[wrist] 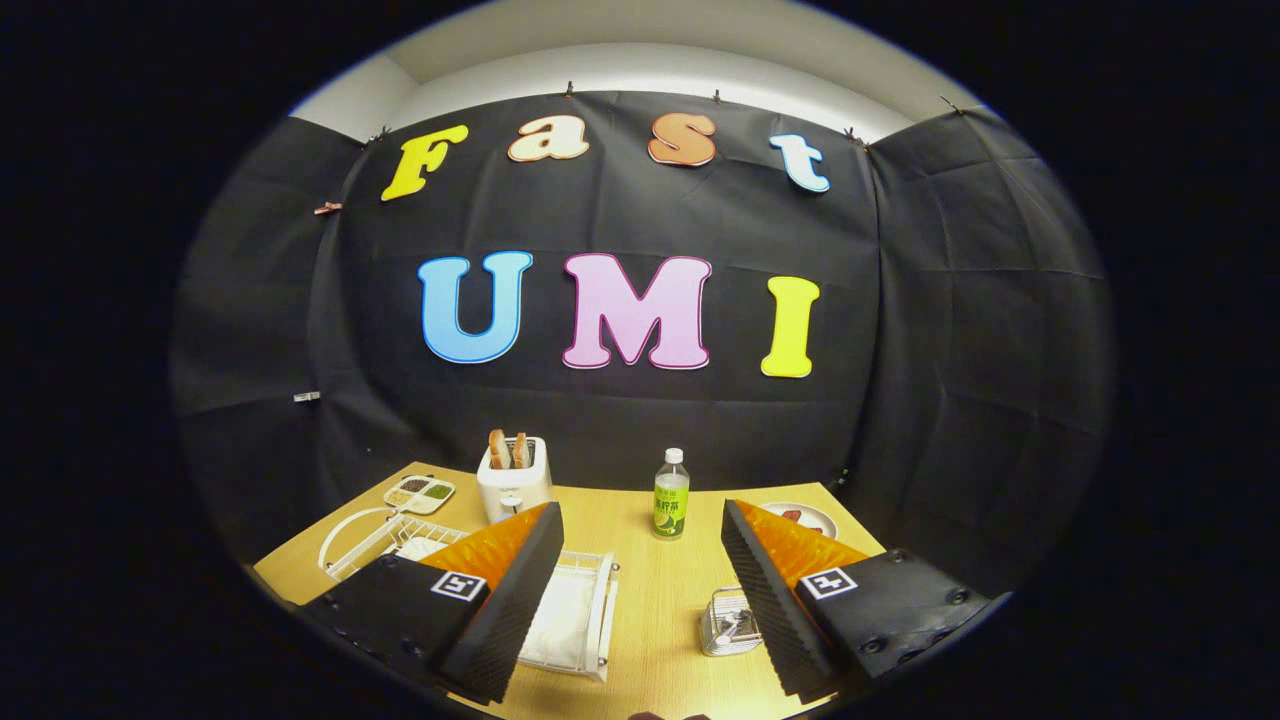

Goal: Take the plate from the dish rack, then take the spoon from the basket and place it into the plate.

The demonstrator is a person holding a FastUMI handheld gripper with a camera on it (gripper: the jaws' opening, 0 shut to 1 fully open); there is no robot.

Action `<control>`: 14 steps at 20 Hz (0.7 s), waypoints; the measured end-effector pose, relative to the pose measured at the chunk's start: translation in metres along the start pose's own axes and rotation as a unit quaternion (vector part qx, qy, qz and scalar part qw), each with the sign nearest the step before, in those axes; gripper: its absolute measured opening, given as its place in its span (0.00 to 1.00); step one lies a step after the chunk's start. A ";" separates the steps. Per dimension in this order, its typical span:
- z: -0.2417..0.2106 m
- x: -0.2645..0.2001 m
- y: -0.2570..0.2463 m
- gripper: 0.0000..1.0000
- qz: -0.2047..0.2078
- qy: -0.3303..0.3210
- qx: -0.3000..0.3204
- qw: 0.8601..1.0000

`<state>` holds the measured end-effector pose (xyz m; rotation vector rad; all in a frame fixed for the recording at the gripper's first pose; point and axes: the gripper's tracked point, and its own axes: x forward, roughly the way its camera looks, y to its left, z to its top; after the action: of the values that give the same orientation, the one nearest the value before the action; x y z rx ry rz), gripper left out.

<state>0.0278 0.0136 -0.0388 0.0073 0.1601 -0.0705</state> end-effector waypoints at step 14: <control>-0.104 0.090 0.113 0.98 0.028 0.219 -0.016 0.975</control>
<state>0.1078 0.1218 -0.1552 -0.0055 0.6028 -0.0096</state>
